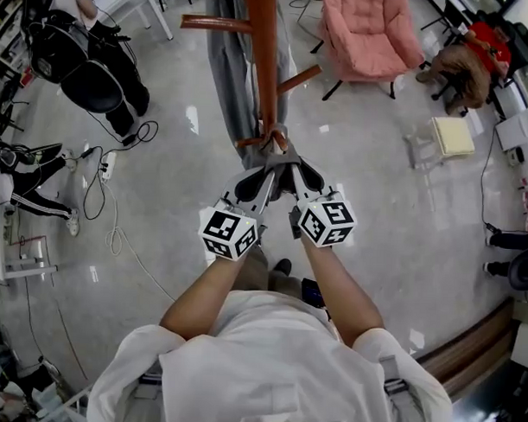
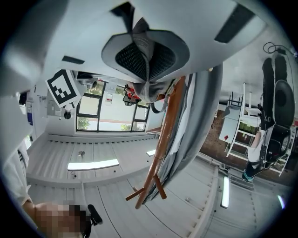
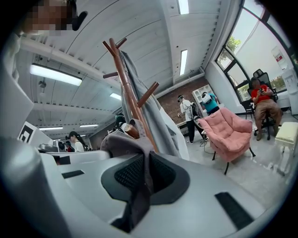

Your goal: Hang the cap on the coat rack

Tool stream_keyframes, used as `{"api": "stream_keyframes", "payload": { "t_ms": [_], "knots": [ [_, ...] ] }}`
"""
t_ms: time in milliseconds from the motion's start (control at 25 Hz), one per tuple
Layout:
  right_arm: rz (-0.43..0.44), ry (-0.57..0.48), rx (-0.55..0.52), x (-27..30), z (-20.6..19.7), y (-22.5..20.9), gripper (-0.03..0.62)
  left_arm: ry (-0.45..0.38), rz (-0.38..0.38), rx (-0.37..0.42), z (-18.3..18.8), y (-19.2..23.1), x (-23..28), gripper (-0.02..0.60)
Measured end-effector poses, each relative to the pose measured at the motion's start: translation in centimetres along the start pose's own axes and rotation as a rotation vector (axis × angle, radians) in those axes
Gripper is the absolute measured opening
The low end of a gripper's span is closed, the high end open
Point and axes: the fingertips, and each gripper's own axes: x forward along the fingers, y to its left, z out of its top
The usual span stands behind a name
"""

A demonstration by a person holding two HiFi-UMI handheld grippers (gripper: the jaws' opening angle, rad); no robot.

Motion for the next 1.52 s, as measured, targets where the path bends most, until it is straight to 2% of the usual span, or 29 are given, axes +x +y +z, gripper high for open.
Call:
{"api": "stream_keyframes", "payload": {
  "t_ms": [720, 1200, 1520],
  "knots": [
    [-0.040, 0.084, 0.022, 3.6, -4.1, -2.0, 0.040, 0.067, 0.036, -0.055, -3.7, 3.6, 1.8, 0.029],
    [-0.054, 0.090, -0.010, 4.8, -5.0, -3.4, 0.041, 0.099, 0.027, -0.044, -5.4, 4.5, 3.1, 0.029],
    [-0.036, 0.100, -0.035, 4.4, -4.9, -3.2, 0.043, 0.111, 0.029, -0.009, -5.4, 4.0, 3.0, 0.031]
  ]
}}
